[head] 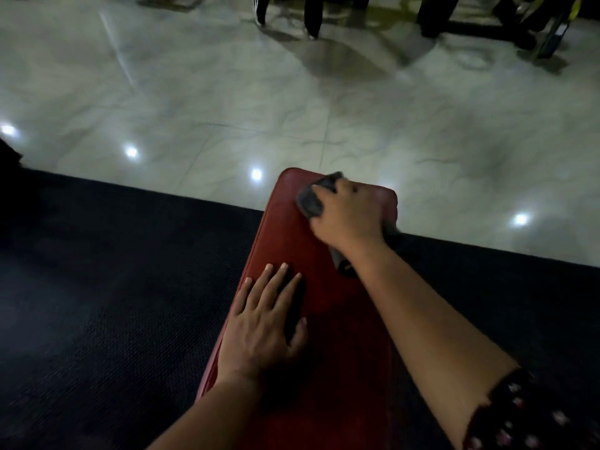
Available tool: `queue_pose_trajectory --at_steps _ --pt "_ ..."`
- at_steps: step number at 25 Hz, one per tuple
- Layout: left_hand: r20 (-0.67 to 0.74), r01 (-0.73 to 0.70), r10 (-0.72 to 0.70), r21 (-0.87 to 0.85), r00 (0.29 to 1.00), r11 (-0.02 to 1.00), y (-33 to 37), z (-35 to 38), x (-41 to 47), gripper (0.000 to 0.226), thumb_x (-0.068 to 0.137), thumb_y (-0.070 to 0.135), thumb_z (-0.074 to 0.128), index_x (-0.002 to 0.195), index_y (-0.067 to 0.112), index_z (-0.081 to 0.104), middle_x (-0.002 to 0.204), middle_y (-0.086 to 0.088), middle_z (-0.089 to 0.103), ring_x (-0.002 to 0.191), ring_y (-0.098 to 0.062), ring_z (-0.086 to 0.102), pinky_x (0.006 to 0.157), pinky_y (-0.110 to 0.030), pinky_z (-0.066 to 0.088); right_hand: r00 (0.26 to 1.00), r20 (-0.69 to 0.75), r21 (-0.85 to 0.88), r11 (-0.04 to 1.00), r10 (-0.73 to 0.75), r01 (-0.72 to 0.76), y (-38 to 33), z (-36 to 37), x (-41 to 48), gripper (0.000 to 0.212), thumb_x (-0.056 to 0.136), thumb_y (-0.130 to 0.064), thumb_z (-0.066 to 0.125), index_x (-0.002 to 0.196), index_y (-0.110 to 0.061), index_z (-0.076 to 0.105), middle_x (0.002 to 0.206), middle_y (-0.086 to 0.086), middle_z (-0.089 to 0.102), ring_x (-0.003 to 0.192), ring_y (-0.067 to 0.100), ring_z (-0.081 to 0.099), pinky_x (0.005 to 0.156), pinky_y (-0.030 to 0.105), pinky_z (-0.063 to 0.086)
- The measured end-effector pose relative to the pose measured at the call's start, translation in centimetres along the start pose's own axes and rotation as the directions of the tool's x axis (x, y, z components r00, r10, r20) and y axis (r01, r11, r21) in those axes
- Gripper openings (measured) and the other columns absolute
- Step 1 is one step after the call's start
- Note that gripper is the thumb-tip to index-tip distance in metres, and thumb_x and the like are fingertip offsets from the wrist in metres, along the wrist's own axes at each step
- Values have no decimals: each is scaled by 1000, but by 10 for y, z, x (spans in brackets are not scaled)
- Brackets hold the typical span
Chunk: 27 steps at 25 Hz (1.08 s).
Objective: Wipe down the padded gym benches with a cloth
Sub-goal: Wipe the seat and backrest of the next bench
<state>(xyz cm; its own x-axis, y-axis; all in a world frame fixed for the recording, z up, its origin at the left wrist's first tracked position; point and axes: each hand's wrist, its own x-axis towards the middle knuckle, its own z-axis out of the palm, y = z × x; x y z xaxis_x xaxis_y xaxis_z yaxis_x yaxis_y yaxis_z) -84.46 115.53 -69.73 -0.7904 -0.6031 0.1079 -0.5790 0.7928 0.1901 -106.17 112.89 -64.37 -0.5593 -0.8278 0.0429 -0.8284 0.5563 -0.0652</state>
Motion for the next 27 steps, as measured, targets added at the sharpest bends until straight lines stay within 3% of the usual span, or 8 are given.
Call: queue_pose_trajectory --at_steps 3,6,10,14,20,23,27 --pt "-3 -10 10 18 1000 1000 0 -2 -2 61 89 49 40 143 22 50 152 -2 43 143 -21 34 113 -42 22 987 -34 -37 987 -159 157 -49 5 17 61 87 -58 47 141 -30 42 137 12 42 114 41 46 85 46 43" --pt "-17 -20 20 24 1000 1000 1 -2 -3 61 90 48 41 145 23 47 153 -1 40 145 -20 31 113 -42 22 965 -31 -53 965 -259 257 -58 6 38 50 93 -54 45 137 -31 44 140 9 41 117 37 44 83 45 42" --pt "-44 -22 22 15 999 1000 0 0 -3 62 87 48 43 144 23 49 153 -1 42 143 -20 34 113 -42 23 994 -42 68 992 -105 108 -28 12 45 47 92 -53 48 133 -29 50 140 7 42 116 38 45 87 45 45" --pt "-59 -15 15 0 998 1000 0 3 0 63 84 48 45 141 22 54 149 -2 47 140 -21 40 114 -39 21 1000 -6 44 999 -28 28 48 4 16 65 82 -67 56 139 -38 43 138 1 43 113 37 50 88 42 45" --pt "-56 -14 12 -35 998 999 -1 5 0 64 83 47 45 141 22 53 149 -2 47 140 -20 39 117 -38 17 960 33 179 944 277 -279 127 7 -14 65 87 -65 53 143 -36 41 138 6 43 114 41 50 91 45 47" --pt "-31 -7 6 -22 1000 1000 1 3 -1 63 86 48 42 144 23 49 152 -1 43 143 -20 34 117 -39 17 964 -22 119 958 264 -259 112 3 15 54 90 -55 56 139 -32 47 136 7 45 115 40 49 90 44 45" --pt "-11 3 -4 -34 1000 999 1 2 -2 64 86 49 43 145 24 48 153 0 41 145 -19 32 117 -41 18 997 -15 5 997 81 -81 55 -3 63 45 93 -46 56 136 -32 50 137 4 44 117 36 47 90 43 43"
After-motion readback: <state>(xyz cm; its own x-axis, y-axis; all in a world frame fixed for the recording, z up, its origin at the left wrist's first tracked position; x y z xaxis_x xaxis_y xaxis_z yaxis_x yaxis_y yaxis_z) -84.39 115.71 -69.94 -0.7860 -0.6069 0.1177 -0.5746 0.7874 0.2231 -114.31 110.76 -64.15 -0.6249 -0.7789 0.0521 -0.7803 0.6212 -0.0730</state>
